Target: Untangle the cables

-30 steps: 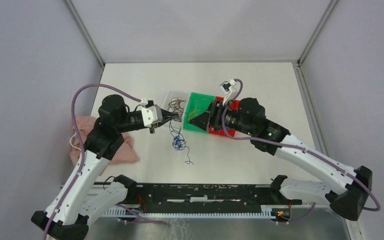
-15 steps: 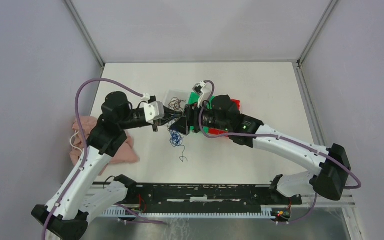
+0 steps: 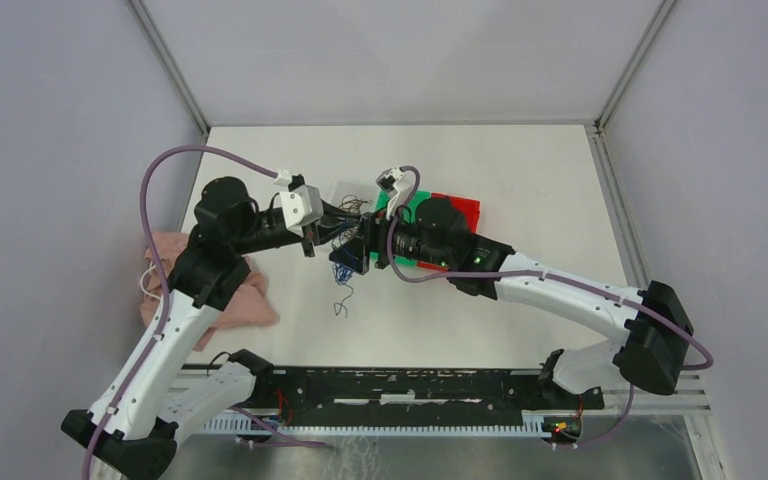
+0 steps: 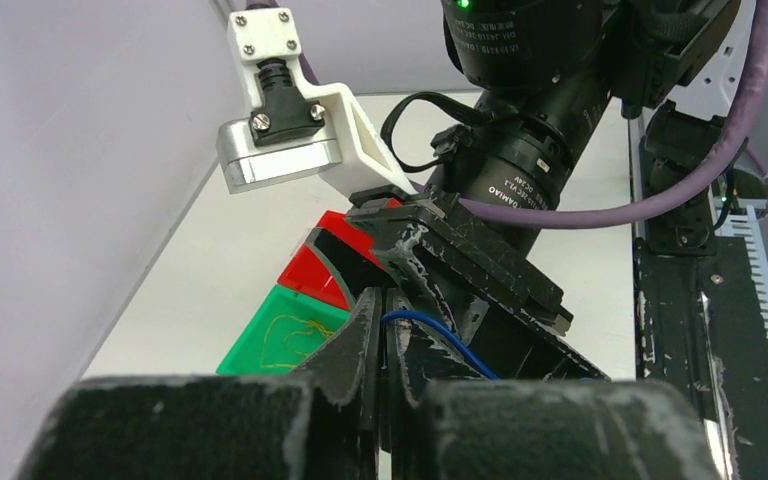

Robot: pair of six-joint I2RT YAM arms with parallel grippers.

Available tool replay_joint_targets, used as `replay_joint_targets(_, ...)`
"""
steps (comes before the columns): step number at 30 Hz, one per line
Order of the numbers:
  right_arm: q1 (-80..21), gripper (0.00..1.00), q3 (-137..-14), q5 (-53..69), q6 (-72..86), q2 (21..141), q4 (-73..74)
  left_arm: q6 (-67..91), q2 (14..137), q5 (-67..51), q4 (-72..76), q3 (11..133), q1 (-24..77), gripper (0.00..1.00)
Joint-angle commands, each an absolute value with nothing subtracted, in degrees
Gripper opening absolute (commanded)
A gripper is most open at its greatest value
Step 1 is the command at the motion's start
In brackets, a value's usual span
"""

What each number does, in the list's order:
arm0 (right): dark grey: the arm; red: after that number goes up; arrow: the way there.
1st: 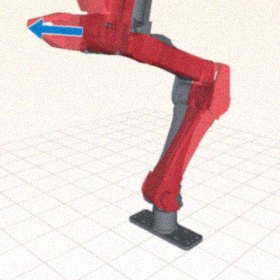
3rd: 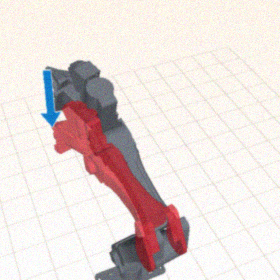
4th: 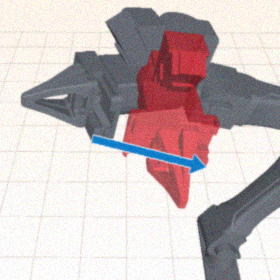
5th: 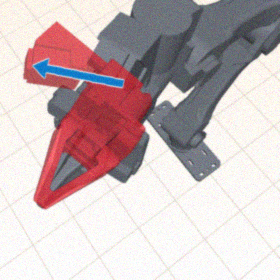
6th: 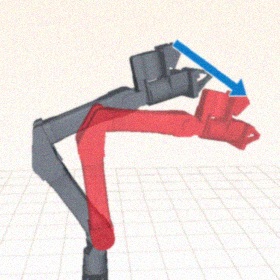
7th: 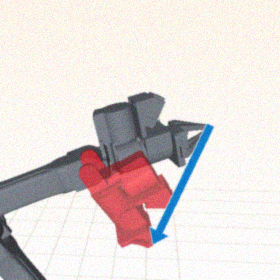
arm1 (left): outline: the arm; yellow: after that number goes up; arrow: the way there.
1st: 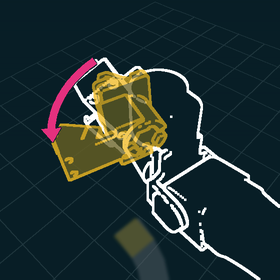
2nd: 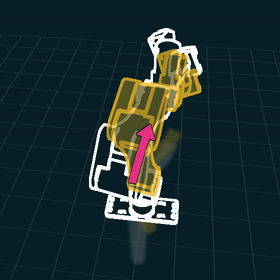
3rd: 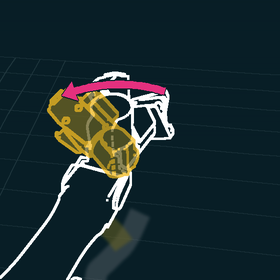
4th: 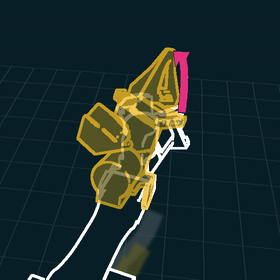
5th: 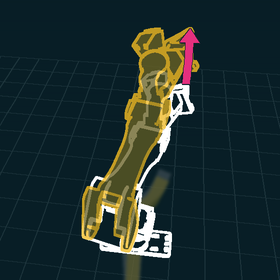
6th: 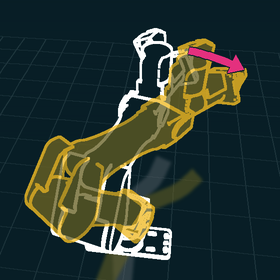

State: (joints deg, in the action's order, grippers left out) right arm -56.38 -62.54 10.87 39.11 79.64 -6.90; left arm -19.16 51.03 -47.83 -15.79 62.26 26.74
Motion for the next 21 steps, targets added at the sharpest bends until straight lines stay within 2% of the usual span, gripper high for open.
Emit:
replay_joint_targets(1, -56.17, 0.74, -60.5, 7.73, 39.72, 80.58, -10.69, -12.78, 50.25, -53.36, -11.83, 65.98, 27.98, 0.03)
replay_joint_targets(11, -55.93, 0.73, -45.73, 0.23, 40.84, 63.04, -7.7, -14.19, 49.16, -52.39, -11.85, 66.63, 28.04, 0.03)
replay_joint_targets(16, -55.77, 0.75, -46.48, 0.03, 39.45, 57.46, -3.47, -14.27, 49.63, -52.49, -11.83, 66.96, 28.0, 0.03)
replay_joint_targets(21, -55.64, 0.81, -48.94, -1.9, 37.19, 53.37, 2.0, -14.44, 49.55, -52.49, -11.79, 67.19, 27.99, 0.03)
